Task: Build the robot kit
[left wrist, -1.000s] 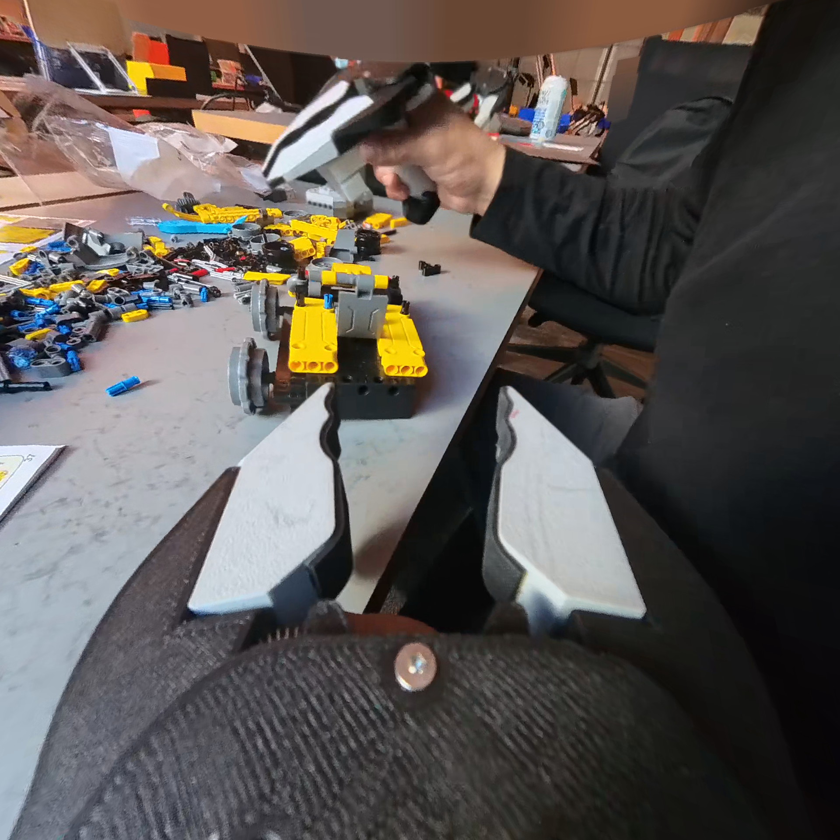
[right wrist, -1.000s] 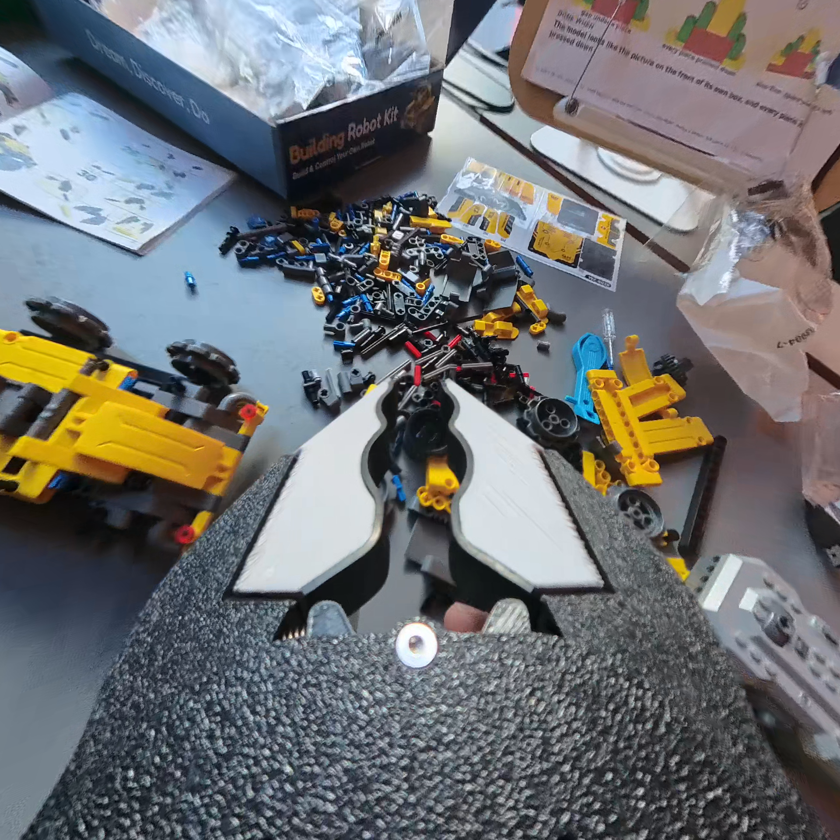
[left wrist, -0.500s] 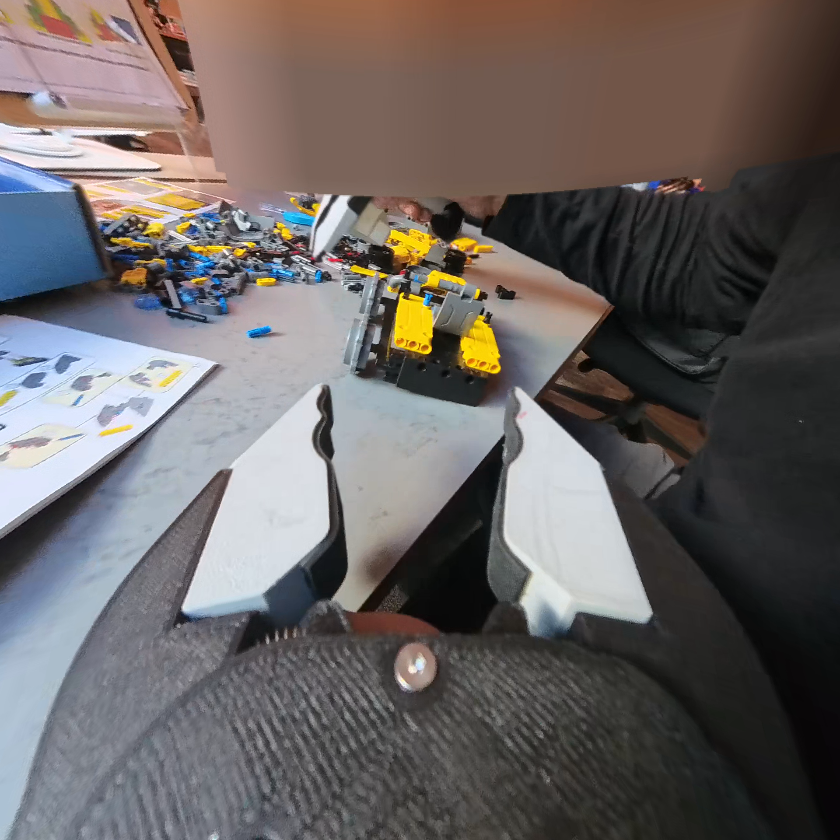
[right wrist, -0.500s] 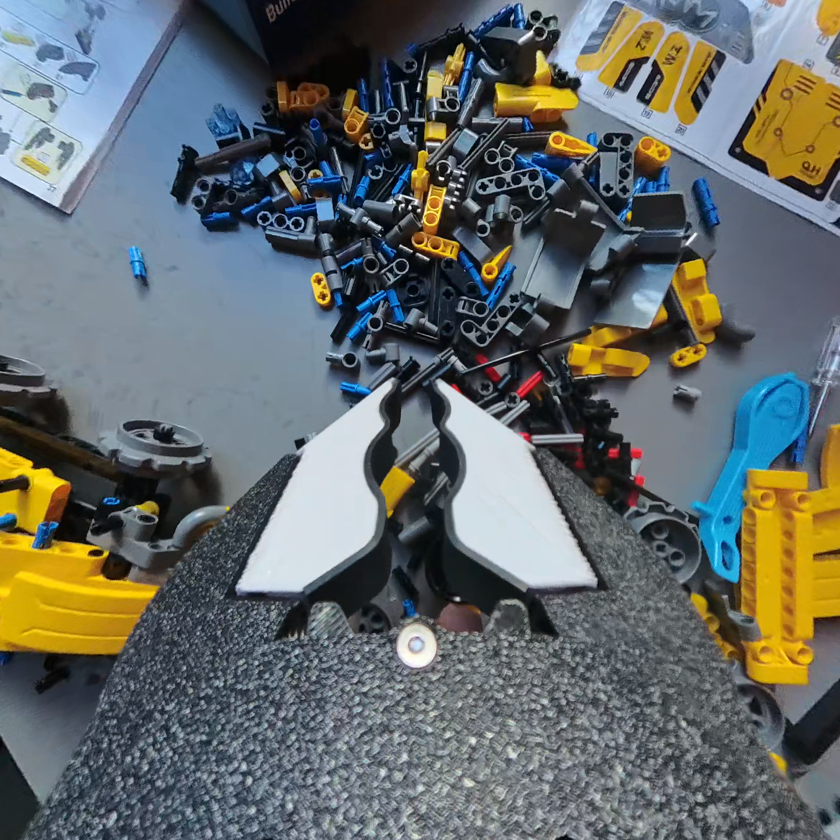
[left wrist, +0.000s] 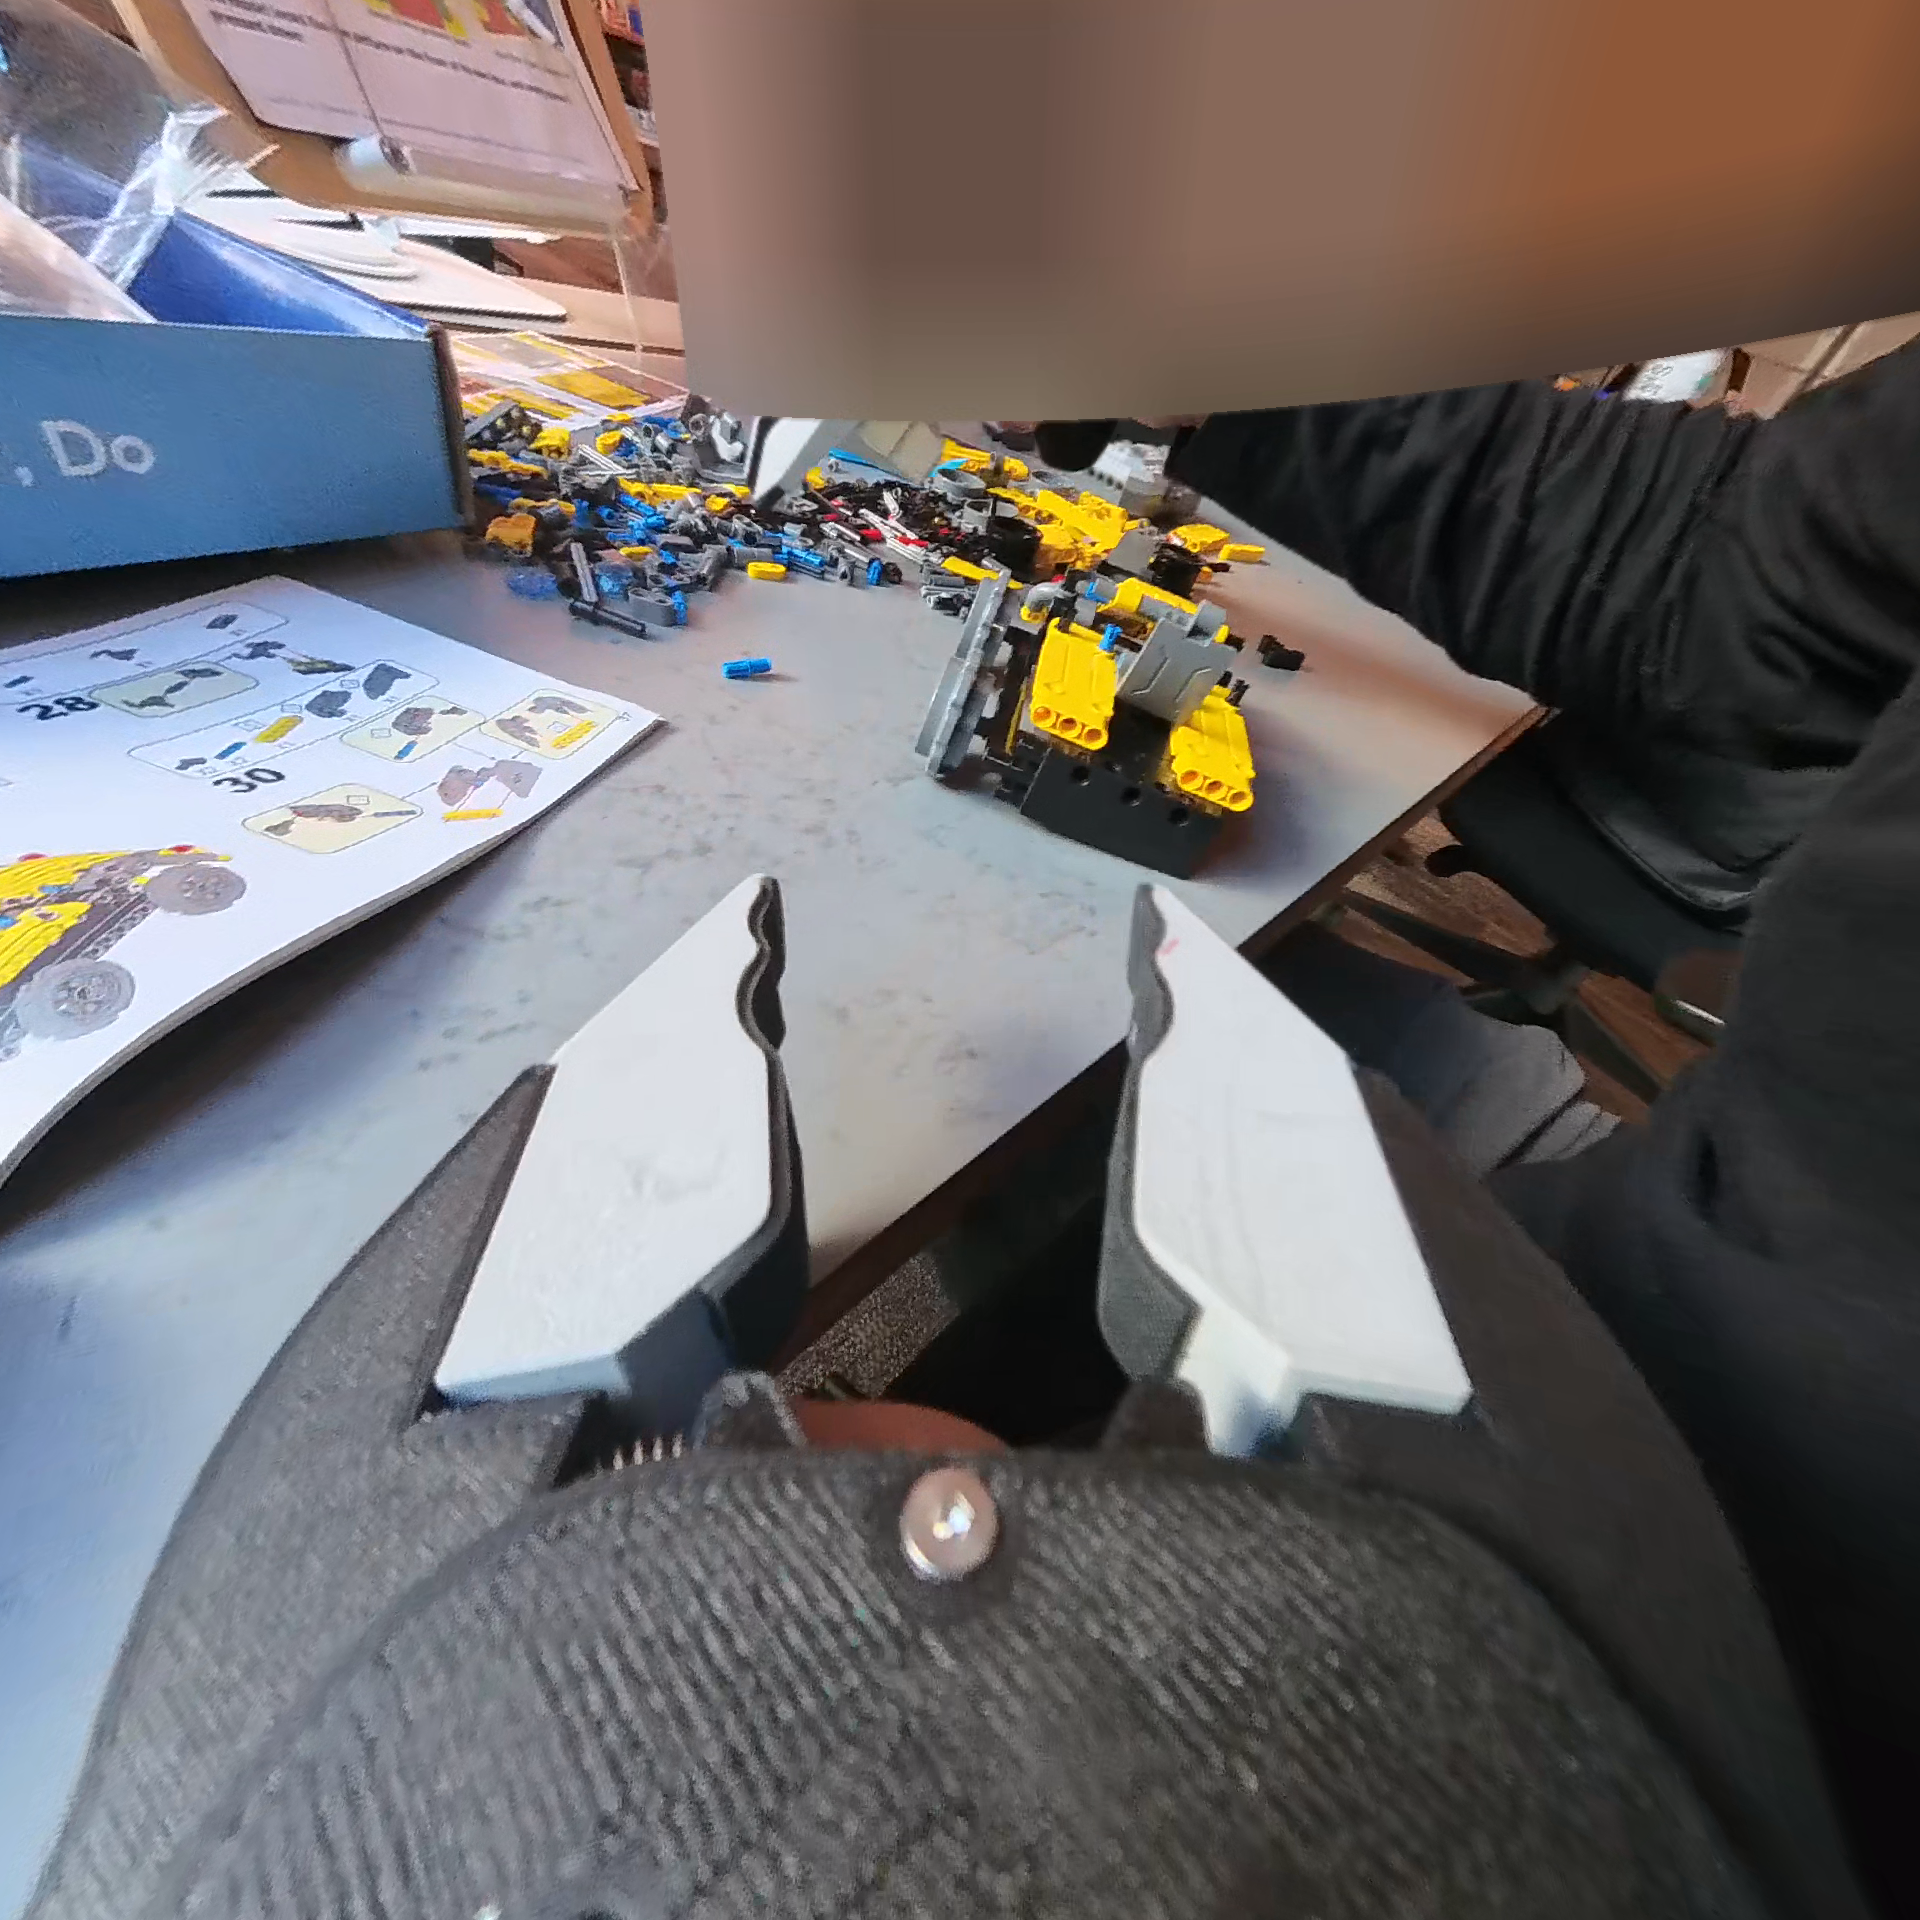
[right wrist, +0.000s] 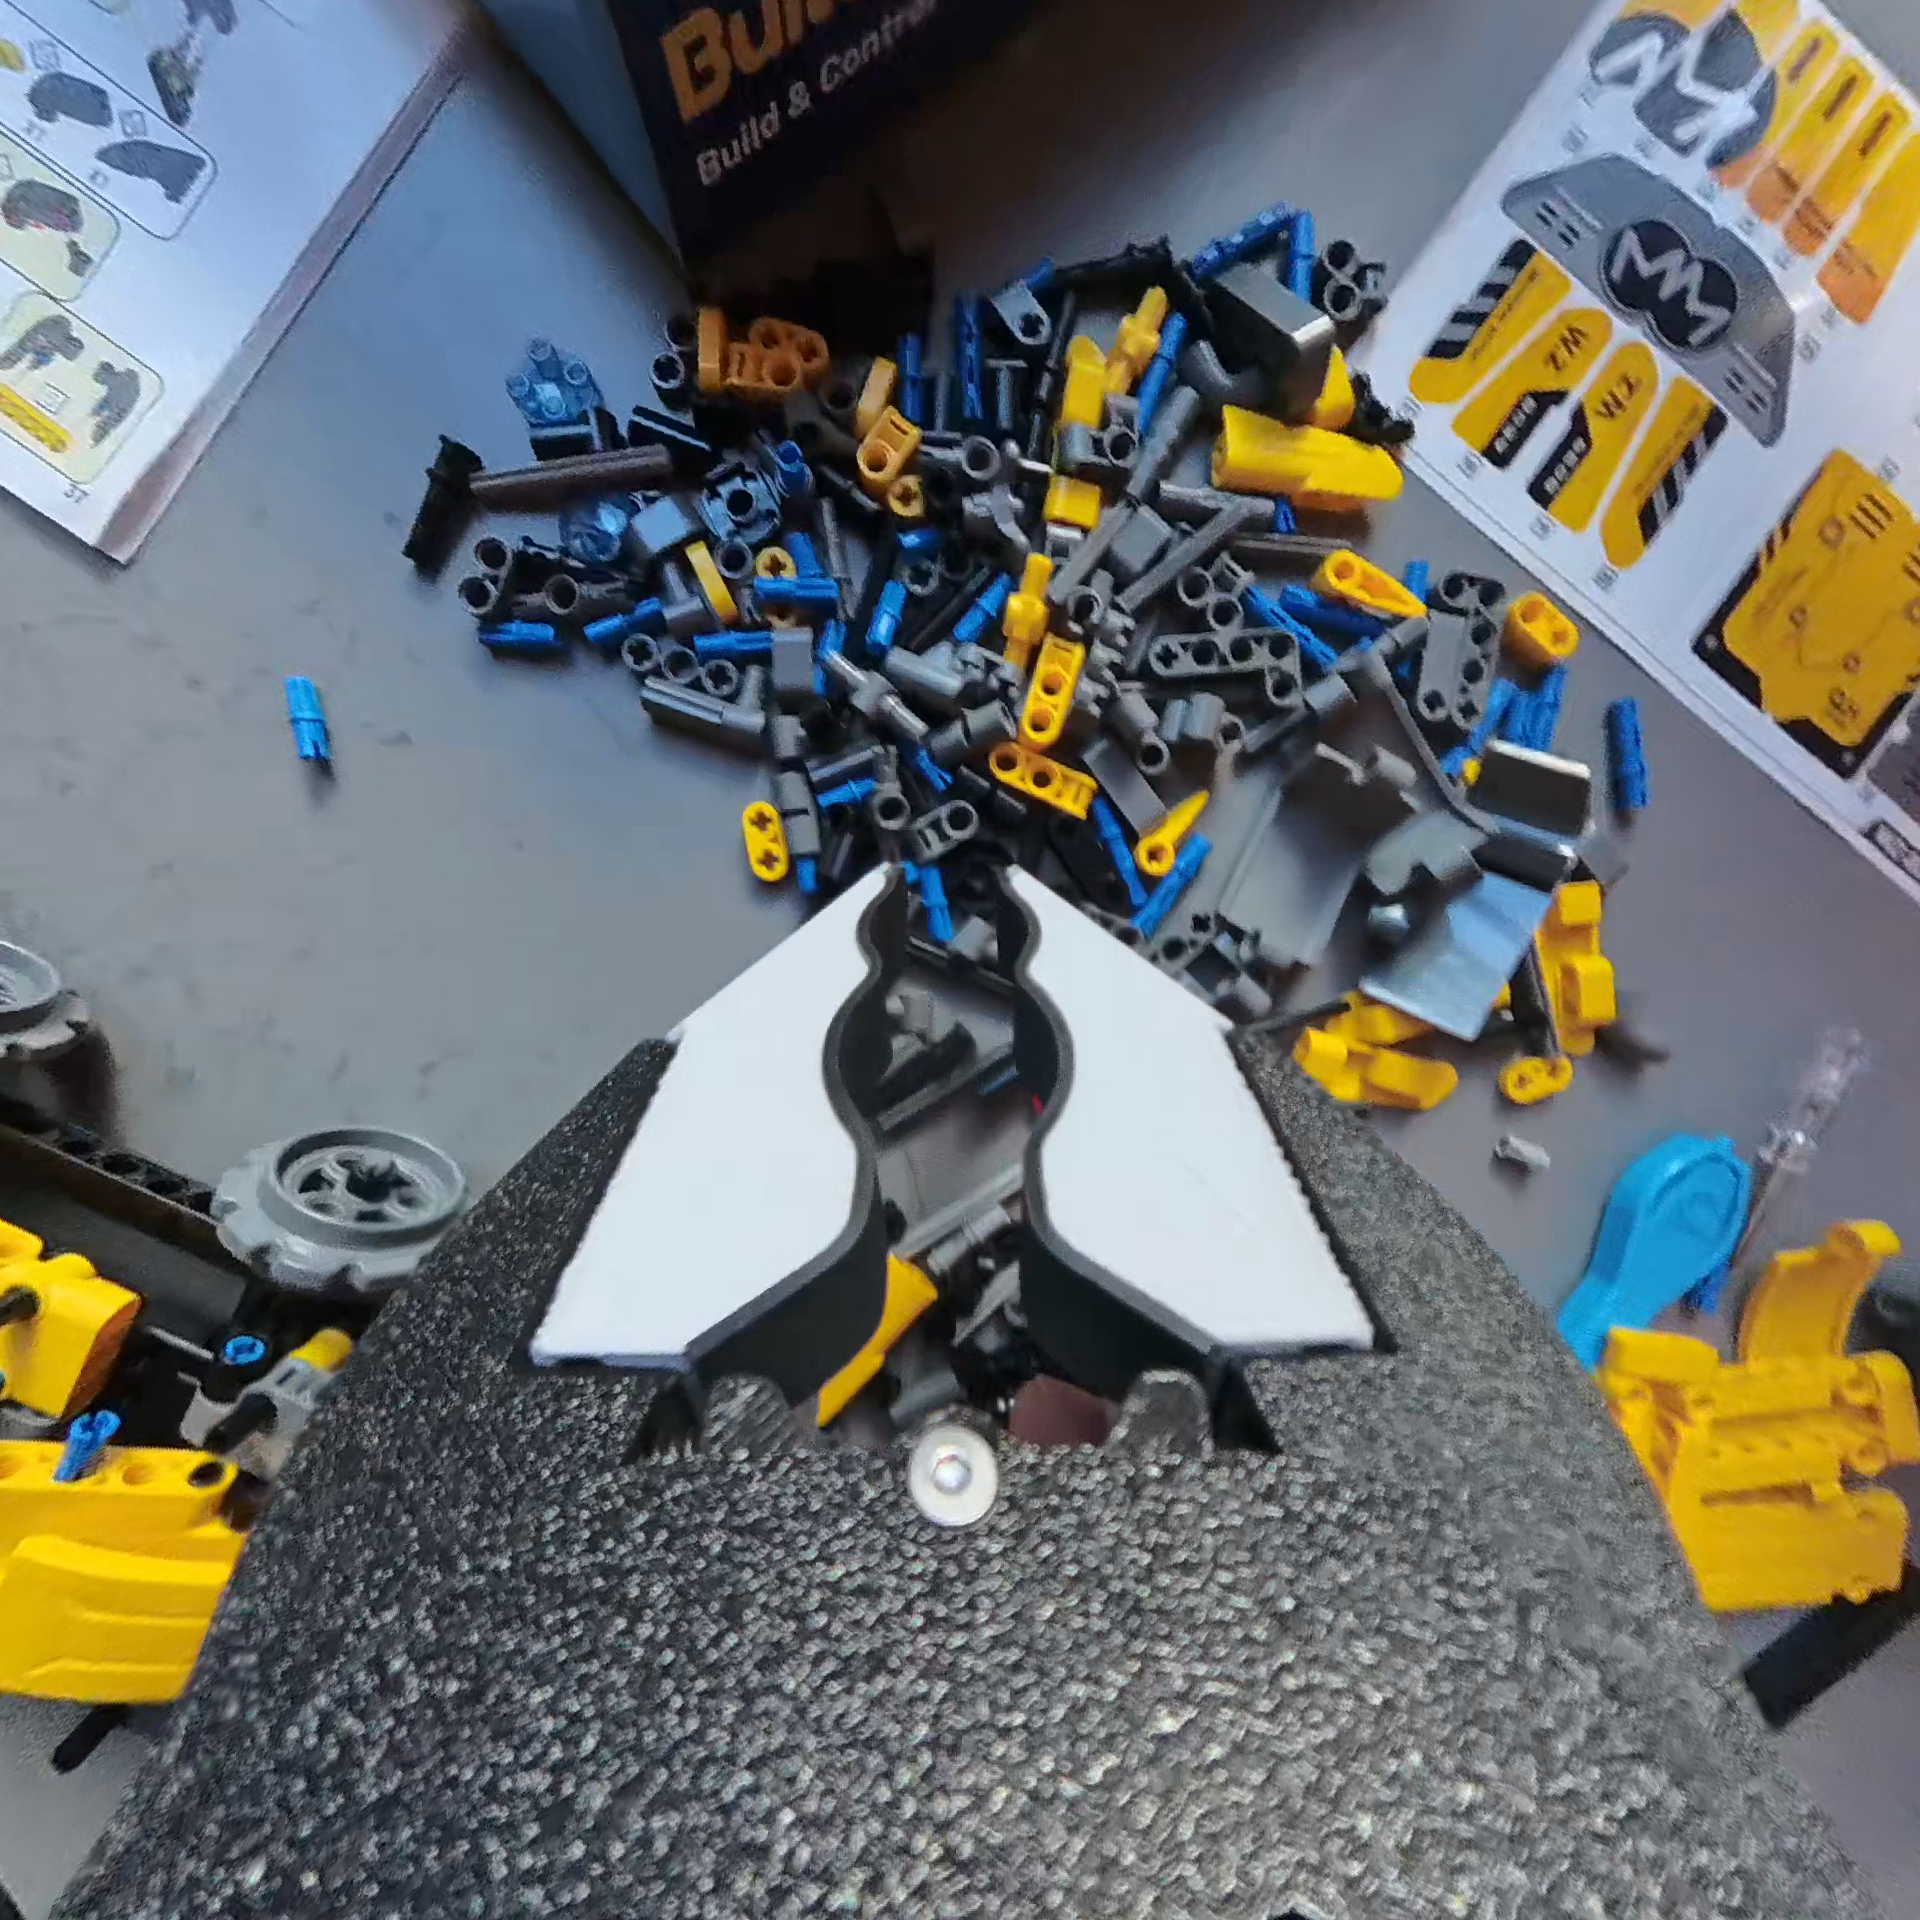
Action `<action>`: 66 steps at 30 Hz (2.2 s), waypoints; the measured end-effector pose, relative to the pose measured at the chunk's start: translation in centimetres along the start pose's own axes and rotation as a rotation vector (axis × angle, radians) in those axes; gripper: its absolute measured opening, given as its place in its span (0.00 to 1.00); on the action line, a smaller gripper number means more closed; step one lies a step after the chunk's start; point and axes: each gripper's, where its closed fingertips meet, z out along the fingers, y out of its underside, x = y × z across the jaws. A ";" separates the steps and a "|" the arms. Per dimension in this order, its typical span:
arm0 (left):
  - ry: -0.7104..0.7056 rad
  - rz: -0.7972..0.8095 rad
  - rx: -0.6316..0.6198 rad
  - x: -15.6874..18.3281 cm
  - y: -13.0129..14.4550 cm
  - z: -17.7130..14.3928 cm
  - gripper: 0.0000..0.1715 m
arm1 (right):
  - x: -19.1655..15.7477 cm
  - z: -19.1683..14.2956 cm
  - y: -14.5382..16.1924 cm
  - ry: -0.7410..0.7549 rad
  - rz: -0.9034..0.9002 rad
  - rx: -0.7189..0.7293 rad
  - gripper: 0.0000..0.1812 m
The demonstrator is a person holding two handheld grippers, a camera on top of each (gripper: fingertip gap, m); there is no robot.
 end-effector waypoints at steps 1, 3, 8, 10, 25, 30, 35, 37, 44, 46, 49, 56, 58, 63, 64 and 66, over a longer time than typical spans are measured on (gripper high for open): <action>0.001 -0.007 0.002 0.0 0.0 0.0 0.37 | -0.3 0.2 -0.5 -0.013 -0.009 0.012 0.09; 0.001 -0.011 0.005 -0.1 -0.1 -0.1 0.38 | -0.5 0.4 -1.4 -0.018 -0.034 0.035 0.09; -0.002 0.003 0.002 0.0 0.0 -0.1 0.38 | 1.6 0.2 -2.2 0.050 -0.016 0.020 0.09; -0.009 0.002 0.006 -0.1 0.0 -0.2 0.37 | 3.0 -0.1 -1.7 0.091 0.023 0.006 0.06; -0.036 -0.020 0.025 -0.7 -0.1 -1.2 0.37 | 2.3 0.7 -5.3 0.112 -0.228 -0.003 0.07; -0.035 -0.040 0.036 -0.9 -0.2 -1.5 0.37 | 9.2 -0.7 -0.6 0.164 -0.021 -0.131 0.10; -0.034 0.003 0.168 -0.6 -2.5 -2.5 0.31 | 8.6 -1.1 -2.6 0.128 -0.032 -0.020 0.00; -0.031 0.001 0.153 -0.6 -2.3 -2.1 0.31 | 7.7 -0.4 -4.2 0.077 -0.001 0.028 0.03; 0.001 0.012 0.107 -0.1 -1.8 -0.8 0.33 | 4.2 4.1 -4.8 -0.043 -0.034 -0.006 0.04; 0.002 0.007 0.102 -0.1 -1.7 -0.7 0.33 | 3.3 3.9 -4.1 -0.095 -0.016 -0.022 0.02; 0.007 -0.010 0.103 -0.3 -1.7 -0.6 0.33 | 3.2 2.7 -3.0 -0.085 -0.017 -0.026 0.02; -0.002 -0.014 0.083 -0.5 -2.0 -0.2 0.31 | 5.5 -0.8 -2.4 0.021 0.096 0.082 0.09; 0.017 -0.021 0.084 -0.7 -3.7 0.1 0.30 | 4.7 -2.1 -2.2 0.011 0.123 0.142 0.11; -0.040 0.151 -0.082 -5.2 -10.5 5.0 0.29 | 4.3 -6.2 -1.0 0.105 0.155 0.317 0.12; -0.007 0.169 -0.151 -5.8 -11.4 6.9 0.30 | 4.3 -7.0 -0.8 0.111 0.170 0.363 0.12; 0.025 0.198 -0.313 -7.3 -12.4 11.4 0.32 | 4.7 -8.5 -0.3 0.125 0.181 0.450 0.12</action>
